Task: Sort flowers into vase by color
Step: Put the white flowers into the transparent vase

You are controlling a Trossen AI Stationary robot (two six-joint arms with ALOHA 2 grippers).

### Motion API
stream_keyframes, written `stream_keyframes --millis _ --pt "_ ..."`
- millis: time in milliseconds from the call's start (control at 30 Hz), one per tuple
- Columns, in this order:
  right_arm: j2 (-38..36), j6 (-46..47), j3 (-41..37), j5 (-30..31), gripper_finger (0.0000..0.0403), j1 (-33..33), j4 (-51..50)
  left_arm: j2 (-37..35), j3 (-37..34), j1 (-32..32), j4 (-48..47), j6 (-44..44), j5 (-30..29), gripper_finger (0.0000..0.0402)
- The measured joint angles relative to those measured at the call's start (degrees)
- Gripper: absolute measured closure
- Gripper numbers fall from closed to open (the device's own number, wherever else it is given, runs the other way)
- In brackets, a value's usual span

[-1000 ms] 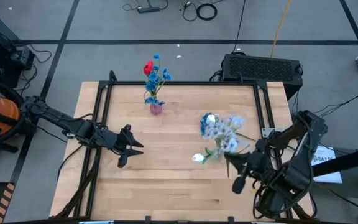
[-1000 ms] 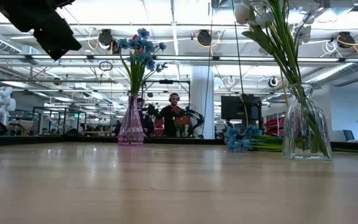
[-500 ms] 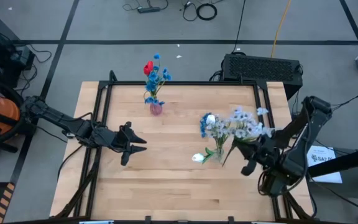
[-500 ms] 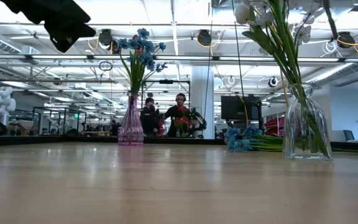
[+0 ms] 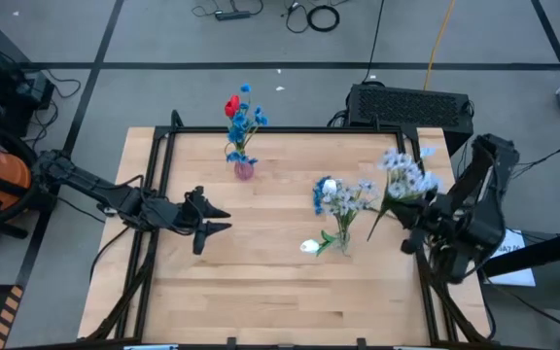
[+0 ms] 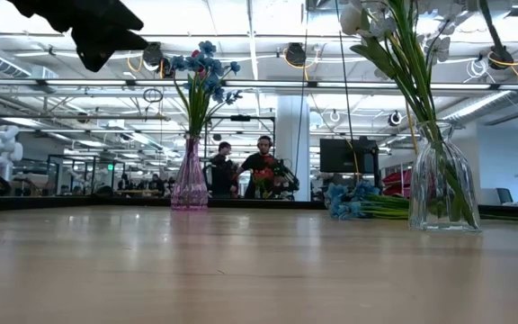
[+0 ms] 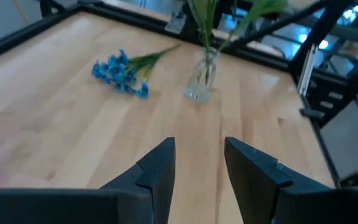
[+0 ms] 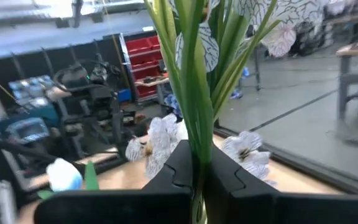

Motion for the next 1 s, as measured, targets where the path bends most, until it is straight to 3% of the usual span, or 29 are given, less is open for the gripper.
stream_keyframes --millis 167,400,600,1000 --pt "-7.8 -7.2 -0.5 -0.1 0.0403 3.9 0.9 0.0 0.0 0.0 1.6 0.0 -2.1 0.0256" --pt "-11.7 -10.9 -0.5 -2.0 0.0403 11.9 2.3 0.0 0.0 0.0 1.9 -1.1 -2.4 0.0256" --pt "-10.6 -16.6 -0.6 -2.9 0.0403 14.3 10.0 0.0 0.0 0.0 1.9 -1.5 -3.5 0.0256" --pt "-2.0 -35.7 -0.6 -7.3 0.0402 11.7 38.0 0.0 0.0 0.0 3.9 -1.5 -3.5 0.0256"
